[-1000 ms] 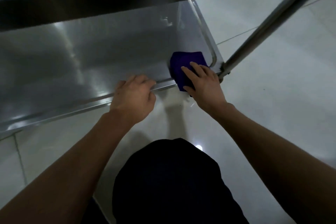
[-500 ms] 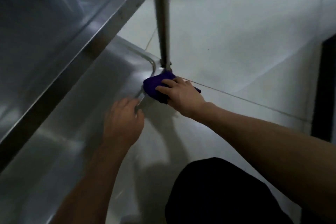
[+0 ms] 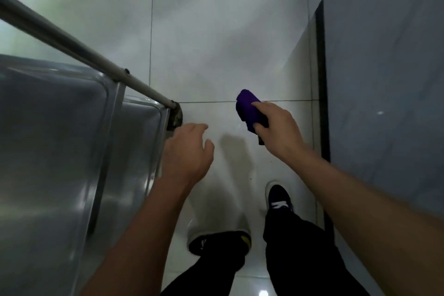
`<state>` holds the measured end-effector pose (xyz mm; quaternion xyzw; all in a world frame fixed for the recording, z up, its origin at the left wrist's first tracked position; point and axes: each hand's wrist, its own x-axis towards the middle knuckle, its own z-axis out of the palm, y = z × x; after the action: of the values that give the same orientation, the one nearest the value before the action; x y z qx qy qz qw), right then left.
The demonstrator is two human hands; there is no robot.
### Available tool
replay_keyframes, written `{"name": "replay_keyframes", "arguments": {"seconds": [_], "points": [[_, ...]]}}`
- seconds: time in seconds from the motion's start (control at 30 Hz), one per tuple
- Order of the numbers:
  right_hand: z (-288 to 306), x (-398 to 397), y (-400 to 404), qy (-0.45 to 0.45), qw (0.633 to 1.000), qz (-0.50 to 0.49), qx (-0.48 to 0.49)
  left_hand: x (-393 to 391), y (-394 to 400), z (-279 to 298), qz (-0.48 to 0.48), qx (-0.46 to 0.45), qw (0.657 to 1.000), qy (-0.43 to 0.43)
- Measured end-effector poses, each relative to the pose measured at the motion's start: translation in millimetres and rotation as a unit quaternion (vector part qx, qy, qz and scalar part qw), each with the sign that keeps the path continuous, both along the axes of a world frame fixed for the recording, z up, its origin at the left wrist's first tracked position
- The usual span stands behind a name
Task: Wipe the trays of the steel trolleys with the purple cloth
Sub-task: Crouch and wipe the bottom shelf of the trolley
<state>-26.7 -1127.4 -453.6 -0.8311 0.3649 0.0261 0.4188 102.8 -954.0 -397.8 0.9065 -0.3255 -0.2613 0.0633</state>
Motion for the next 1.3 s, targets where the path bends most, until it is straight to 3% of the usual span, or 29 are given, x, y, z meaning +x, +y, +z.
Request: {"name": "replay_keyframes", "arguments": {"seconds": [0.27, 0.43, 0.67, 1.0, 1.3], "points": [[165.1, 0.3, -10.2, 0.021, 0.997, 0.036, -0.061, 6.3, -43.9, 169.2, -0.064, 0.019, 0.997, -0.048], [257.4, 16.7, -14.9, 0.066, 0.984, 0.122, -0.112, 23.6, -52.7, 249.0, -0.094, 0.043, 0.993, -0.049], [386.2, 43.0, -33.5, 0.098, 0.969, 0.165, -0.153, 57.5, -59.7, 349.0, -0.101, 0.017, 0.993, -0.054], [428.4, 101.6, -151.6, 0.100, 0.969, 0.146, -0.173, 139.6, -174.6, 384.2, -0.124, 0.001, 0.990, -0.073], [454.3, 219.2, -262.8, 0.068, 0.960, 0.211, -0.170, 232.0, -235.2, 403.8, -0.004, -0.007, 0.997, -0.072]]}}
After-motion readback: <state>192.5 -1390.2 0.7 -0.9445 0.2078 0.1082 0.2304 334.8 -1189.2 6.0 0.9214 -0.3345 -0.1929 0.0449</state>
